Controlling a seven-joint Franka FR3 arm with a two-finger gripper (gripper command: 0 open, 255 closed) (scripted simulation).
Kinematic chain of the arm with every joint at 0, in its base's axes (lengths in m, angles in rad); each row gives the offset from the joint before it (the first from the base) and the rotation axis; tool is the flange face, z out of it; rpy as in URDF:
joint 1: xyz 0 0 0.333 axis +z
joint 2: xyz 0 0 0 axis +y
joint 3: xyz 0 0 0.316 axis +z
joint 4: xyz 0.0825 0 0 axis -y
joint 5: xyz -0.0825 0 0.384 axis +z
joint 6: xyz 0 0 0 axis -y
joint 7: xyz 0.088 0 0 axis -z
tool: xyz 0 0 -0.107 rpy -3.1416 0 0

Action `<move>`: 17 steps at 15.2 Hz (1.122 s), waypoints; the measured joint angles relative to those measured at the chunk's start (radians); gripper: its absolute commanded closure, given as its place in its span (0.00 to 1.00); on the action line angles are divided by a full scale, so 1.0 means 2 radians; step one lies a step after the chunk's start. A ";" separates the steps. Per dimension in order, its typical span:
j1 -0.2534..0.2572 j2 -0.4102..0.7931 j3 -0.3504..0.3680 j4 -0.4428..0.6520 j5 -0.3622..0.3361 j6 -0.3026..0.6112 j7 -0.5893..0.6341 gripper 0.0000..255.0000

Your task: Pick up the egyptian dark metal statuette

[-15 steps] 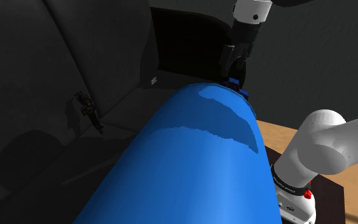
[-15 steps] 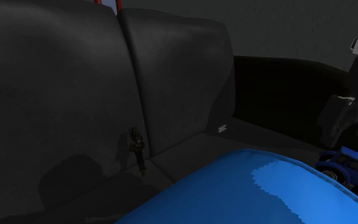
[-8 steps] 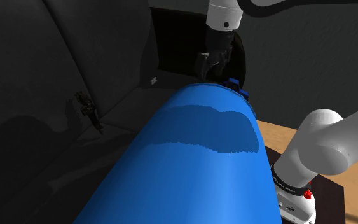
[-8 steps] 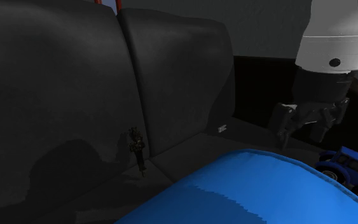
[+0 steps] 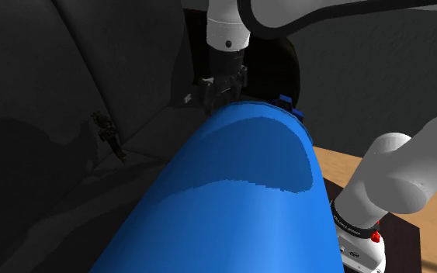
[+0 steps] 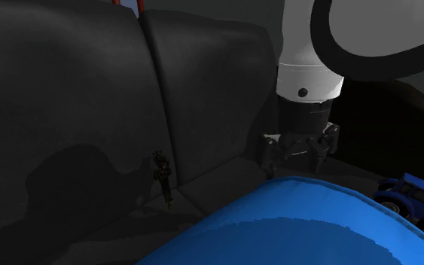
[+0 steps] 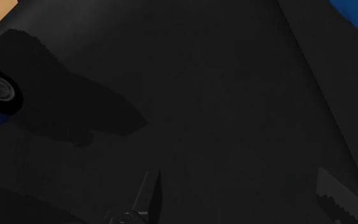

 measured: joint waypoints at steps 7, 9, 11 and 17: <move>0.010 0.131 0.062 0.107 -0.045 0.009 0.085 0.00; 0.017 0.170 0.075 0.135 -0.065 0.012 0.110 0.00; 0.027 0.212 0.087 0.173 -0.087 0.006 0.134 0.00; 0.082 0.346 0.101 0.308 -0.162 -0.027 0.198 0.00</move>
